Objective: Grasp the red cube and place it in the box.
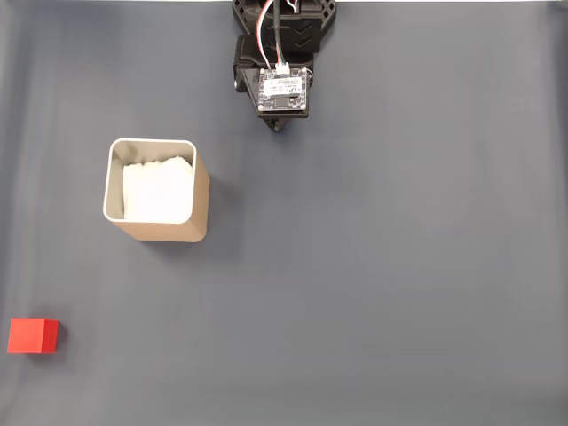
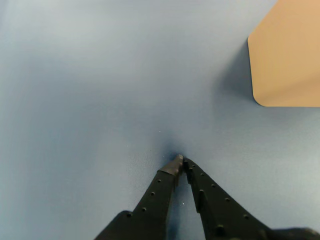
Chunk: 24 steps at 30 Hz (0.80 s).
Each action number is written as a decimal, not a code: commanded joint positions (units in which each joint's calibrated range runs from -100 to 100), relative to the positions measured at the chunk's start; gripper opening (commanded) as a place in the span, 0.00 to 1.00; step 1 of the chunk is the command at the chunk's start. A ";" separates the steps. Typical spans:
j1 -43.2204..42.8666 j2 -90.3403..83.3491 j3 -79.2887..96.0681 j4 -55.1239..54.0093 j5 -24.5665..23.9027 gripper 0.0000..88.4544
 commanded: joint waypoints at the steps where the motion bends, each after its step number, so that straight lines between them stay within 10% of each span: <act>1: -1.13 0.00 0.91 0.81 -0.63 0.01; 24: -1.13 0.00 0.91 0.73 -0.73 0.00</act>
